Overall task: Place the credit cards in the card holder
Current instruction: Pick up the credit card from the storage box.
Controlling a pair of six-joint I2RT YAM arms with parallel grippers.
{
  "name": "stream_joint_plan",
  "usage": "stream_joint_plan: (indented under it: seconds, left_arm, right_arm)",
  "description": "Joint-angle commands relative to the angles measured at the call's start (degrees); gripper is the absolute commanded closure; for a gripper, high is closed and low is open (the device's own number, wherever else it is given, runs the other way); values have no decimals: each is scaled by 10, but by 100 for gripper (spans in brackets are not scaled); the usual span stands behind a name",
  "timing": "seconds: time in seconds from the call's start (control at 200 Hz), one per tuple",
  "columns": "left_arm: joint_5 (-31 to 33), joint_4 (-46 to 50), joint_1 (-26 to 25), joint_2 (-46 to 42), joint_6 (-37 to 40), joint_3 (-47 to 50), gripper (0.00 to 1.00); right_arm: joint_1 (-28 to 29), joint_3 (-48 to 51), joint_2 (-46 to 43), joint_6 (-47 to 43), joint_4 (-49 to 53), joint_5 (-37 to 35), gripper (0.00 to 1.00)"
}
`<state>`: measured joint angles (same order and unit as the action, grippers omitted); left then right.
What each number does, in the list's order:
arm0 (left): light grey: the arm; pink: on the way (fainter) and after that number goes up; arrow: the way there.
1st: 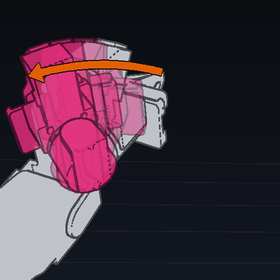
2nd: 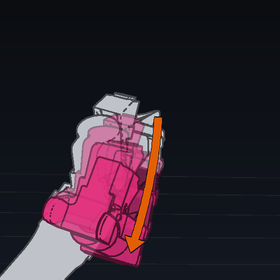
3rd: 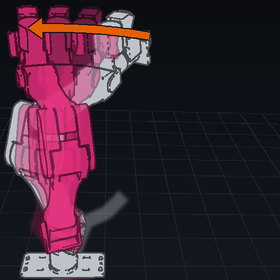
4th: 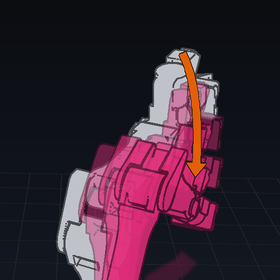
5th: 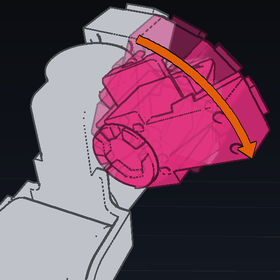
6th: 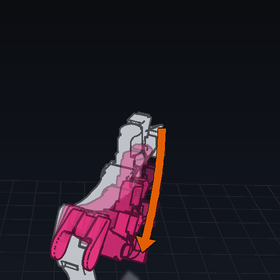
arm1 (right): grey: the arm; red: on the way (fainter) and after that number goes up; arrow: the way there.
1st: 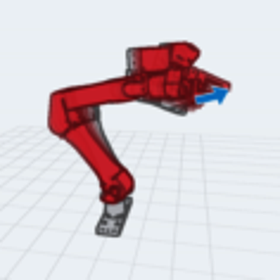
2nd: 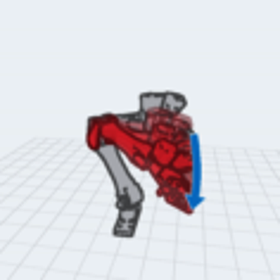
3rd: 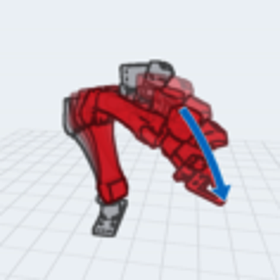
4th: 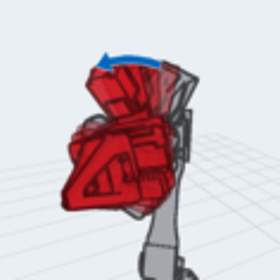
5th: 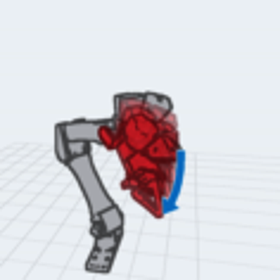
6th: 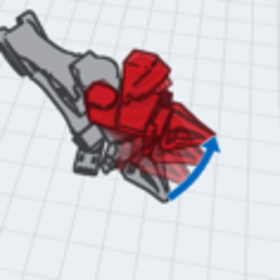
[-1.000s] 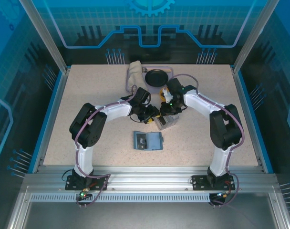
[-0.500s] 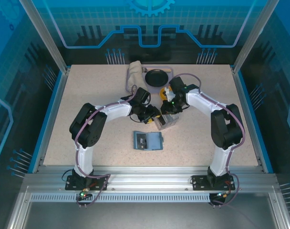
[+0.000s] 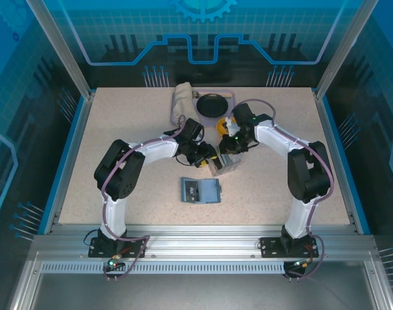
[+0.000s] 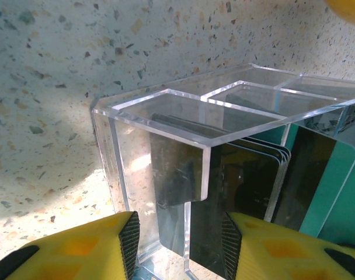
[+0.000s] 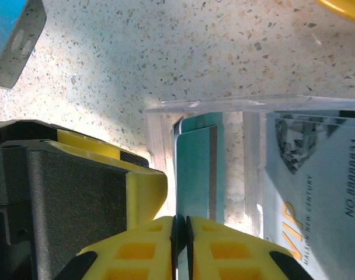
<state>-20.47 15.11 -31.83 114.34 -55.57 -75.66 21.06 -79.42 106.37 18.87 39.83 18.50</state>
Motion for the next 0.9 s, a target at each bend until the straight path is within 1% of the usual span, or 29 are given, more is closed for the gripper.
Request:
stream_joint_plan:
  seconds: [0.0, 0.375, 0.62, 0.82, 0.895]
  left_arm:
    - [-8, 13, 0, 0, 0, -7, 56]
    - [-8, 16, 1, -2, 1, -7, 56]
    - [5, 22, 0, -19, 10, 1, 56]
    - [34, 32, 0, -70, 22, 26, 55]
    - [40, 26, 1, -95, 20, 44, 55]
  right_arm:
    - [-14, 7, -23, 8, -1, 14, 86]
    - [-22, 3, -30, 4, 9, -16, 93]
    - [-27, -1, -72, -11, 19, -98, 93]
    - [-41, 19, -128, -4, 2, -72, 94]
    - [-44, 32, -147, 3, -10, -31, 94]
